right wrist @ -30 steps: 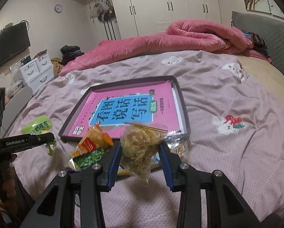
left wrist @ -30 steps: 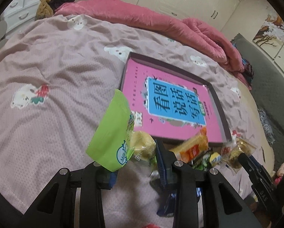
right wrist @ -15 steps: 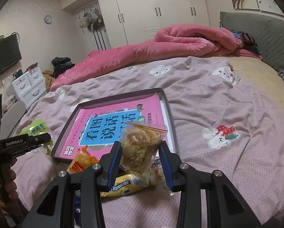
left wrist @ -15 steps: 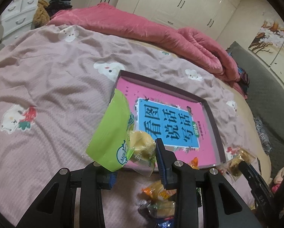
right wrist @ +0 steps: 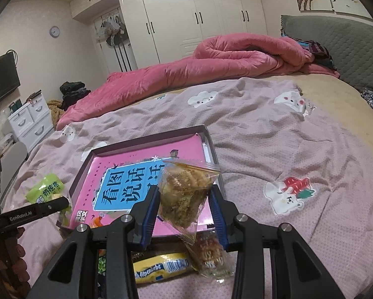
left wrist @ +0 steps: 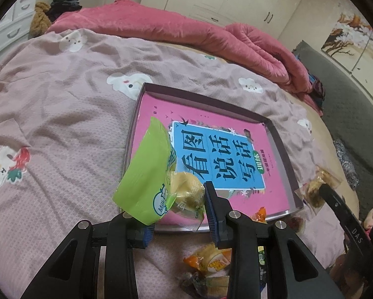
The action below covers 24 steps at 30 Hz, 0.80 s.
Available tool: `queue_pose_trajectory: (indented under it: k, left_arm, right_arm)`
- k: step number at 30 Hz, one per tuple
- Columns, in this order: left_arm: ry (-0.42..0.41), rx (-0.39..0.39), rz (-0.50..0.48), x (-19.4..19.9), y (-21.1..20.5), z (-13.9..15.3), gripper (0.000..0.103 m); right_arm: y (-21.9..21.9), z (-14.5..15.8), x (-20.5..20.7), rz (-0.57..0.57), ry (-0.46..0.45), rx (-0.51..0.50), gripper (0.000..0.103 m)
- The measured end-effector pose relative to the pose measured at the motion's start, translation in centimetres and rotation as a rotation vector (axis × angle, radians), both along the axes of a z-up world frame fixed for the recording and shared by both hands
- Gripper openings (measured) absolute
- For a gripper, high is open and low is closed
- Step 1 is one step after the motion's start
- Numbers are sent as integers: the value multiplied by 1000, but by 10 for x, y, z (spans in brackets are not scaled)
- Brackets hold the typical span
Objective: Organize snacks
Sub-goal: 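Carry the green bag with the left tool while the right tool carries the floss bag into the tray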
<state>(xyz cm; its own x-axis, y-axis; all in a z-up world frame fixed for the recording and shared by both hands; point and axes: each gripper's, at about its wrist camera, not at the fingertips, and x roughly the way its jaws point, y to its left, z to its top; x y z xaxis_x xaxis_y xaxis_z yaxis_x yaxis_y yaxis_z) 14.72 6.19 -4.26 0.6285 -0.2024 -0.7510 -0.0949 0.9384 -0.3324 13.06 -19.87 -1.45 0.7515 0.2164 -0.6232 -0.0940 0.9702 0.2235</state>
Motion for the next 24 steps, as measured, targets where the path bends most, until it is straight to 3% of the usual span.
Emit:
queue_pose_trajectory:
  k: [24]
  left_arm:
    - [75, 13, -86, 19, -14, -33, 36]
  right_arm:
    - [8, -29, 28, 21, 83, 3, 41]
